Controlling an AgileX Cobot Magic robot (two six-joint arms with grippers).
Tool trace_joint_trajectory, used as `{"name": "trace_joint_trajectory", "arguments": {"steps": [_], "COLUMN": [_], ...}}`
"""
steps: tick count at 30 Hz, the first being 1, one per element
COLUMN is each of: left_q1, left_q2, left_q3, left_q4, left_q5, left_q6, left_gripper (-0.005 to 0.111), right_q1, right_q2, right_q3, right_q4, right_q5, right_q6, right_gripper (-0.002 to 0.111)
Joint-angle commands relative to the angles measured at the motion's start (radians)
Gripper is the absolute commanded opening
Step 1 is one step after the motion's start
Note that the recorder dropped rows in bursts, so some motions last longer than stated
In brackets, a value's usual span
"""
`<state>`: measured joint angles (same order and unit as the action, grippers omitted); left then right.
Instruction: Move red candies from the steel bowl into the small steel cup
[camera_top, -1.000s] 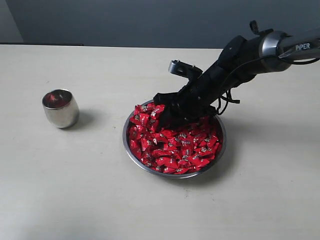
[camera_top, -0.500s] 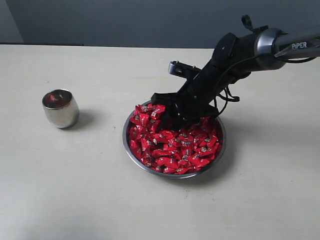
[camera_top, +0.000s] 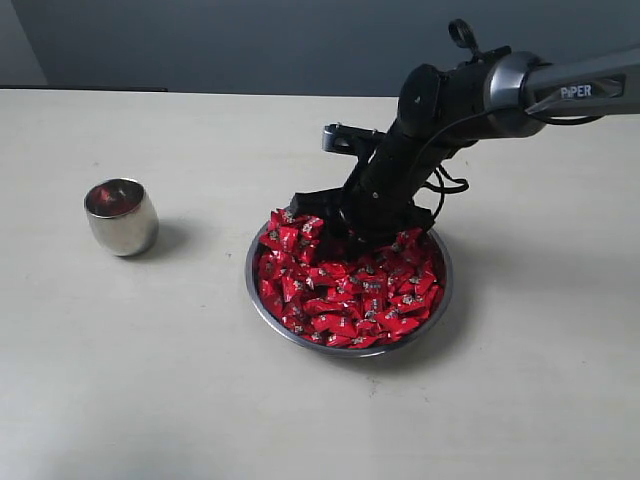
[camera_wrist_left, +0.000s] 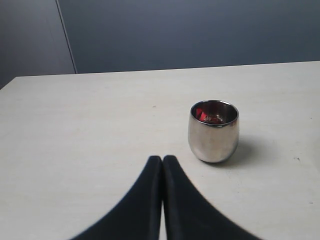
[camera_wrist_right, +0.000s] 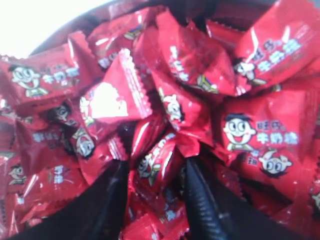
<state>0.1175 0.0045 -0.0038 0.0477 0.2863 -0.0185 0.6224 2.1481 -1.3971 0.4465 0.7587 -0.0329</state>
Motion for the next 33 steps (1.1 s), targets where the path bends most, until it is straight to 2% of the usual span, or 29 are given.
{"name": "trace_joint_trajectory", "arguments": {"steps": [1, 19, 21, 25, 27, 33], "left_q1": [0.001, 0.001, 0.001, 0.001, 0.001, 0.001], "left_q2": [-0.004, -0.004, -0.004, -0.004, -0.004, -0.004], "left_q3": [0.004, 0.004, 0.004, 0.004, 0.004, 0.004], "left_q4": [-0.002, -0.002, -0.002, -0.002, -0.002, -0.002], "left_q5": [-0.002, -0.002, -0.002, -0.002, -0.002, -0.002], "left_q6": [-0.001, -0.001, -0.001, -0.001, -0.001, -0.001], "left_gripper": [0.000, 0.000, 0.000, 0.000, 0.000, 0.000], "right_q1": [0.006, 0.037, 0.037, 0.037, 0.037, 0.037], "right_q2": [0.043, 0.043, 0.043, 0.041, 0.037, -0.002], "right_q3": [0.023, 0.023, 0.023, 0.017, 0.015, 0.015], "right_q4": [-0.124, -0.173, -0.175, -0.193, -0.212, -0.266], "right_q5": [0.031, 0.012, 0.012, 0.016, 0.019, 0.017], "right_q6": [0.045, 0.090, 0.090, 0.090, 0.090, 0.090], "right_gripper": [0.038, 0.036, 0.031, 0.011, 0.006, 0.004]}}
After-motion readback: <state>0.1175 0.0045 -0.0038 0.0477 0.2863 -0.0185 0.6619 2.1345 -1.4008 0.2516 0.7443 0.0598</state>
